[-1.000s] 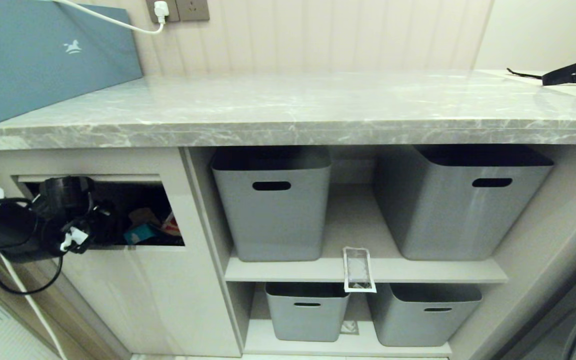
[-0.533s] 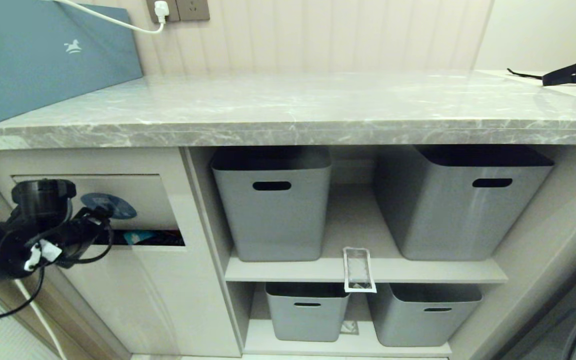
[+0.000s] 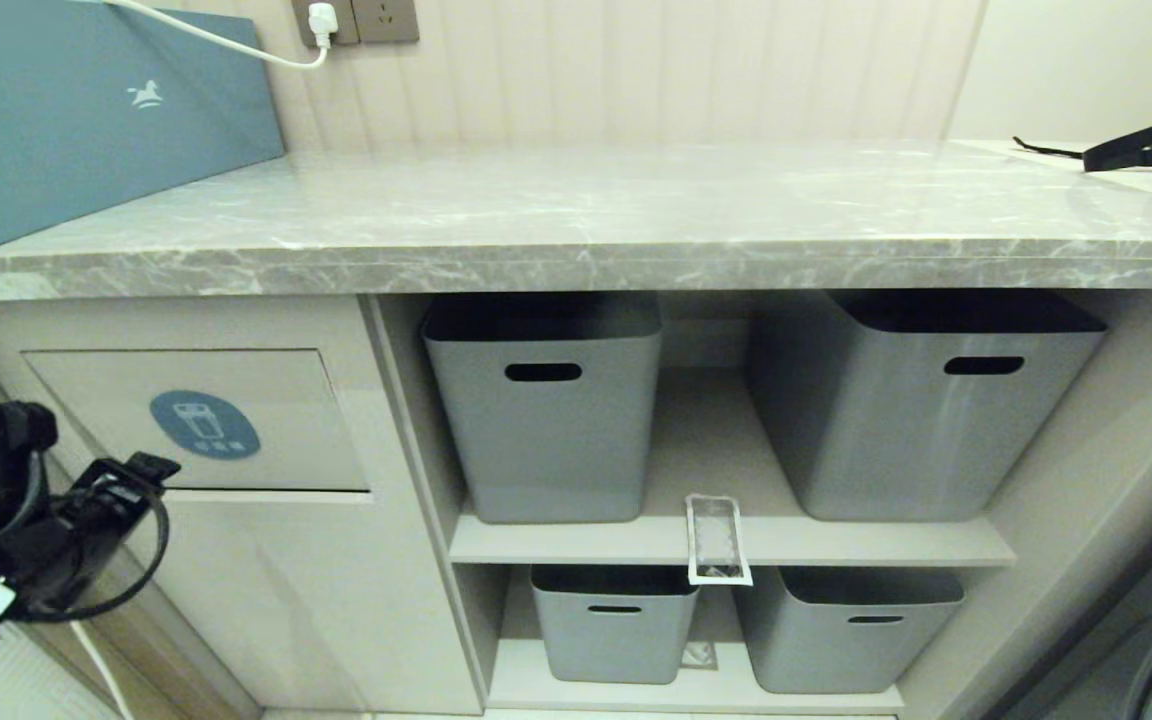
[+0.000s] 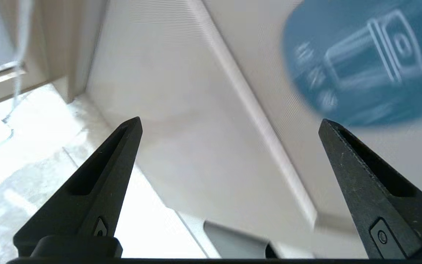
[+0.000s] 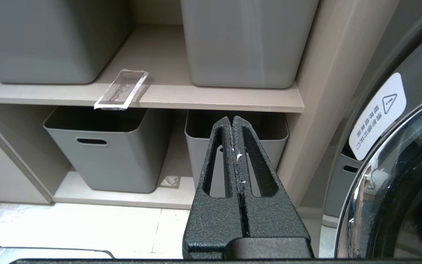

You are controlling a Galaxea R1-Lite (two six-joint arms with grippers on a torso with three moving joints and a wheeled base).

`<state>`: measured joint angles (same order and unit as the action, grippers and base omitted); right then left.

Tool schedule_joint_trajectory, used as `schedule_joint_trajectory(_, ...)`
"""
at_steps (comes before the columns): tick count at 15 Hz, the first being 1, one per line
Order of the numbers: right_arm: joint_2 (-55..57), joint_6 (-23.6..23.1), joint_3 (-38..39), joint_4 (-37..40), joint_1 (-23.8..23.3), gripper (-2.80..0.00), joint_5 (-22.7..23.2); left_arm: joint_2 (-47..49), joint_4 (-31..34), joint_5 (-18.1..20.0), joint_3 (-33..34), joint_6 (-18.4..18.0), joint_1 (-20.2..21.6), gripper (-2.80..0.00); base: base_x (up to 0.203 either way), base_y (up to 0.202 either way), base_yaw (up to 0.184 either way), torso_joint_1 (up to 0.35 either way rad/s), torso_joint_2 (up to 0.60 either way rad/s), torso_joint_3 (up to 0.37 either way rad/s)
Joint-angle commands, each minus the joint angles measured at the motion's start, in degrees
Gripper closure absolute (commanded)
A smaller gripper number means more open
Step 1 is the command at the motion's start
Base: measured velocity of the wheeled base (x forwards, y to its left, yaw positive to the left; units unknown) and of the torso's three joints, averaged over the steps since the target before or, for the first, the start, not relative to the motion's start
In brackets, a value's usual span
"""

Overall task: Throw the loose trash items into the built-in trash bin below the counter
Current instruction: Pick up the garbage

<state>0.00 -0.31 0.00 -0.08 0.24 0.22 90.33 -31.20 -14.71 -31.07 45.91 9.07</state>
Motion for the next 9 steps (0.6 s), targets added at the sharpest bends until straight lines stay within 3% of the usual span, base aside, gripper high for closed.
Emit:
schedule_joint_trajectory(1, -0.1, 0.0, 0.0, 0.0, 0.1, 0.00, 0.0, -8.9, 0.0, -0.1, 5.6, -2.5, 0.2, -2.80, 0.000, 0.000, 0.000, 0.000, 0.00, 0.000)
schedule_joint_trajectory(5, -0.1, 0.0, 0.0, 0.0, 0.0, 0.00, 0.0, -15.8, 0.1, -1.4, 11.6, -12.8, 0.7, -2.80, 0.000, 0.000, 0.000, 0.000, 0.00, 0.000)
schedule_joint_trajectory(7, -0.1, 0.0, 0.0, 0.0, 0.0, 0.00, 0.0, -19.1, -0.3, -1.5, 12.0, -21.6, 1.1, -2.80, 0.000, 0.000, 0.000, 0.000, 0.00, 0.000)
schedule_joint_trajectory(9, -0.1, 0.0, 0.0, 0.0, 0.0, 0.00, 0.0, -22.3, -0.6, -0.7, 11.3, -24.8, 1.2, -2.80, 0.000, 0.000, 0.000, 0.000, 0.00, 0.000)
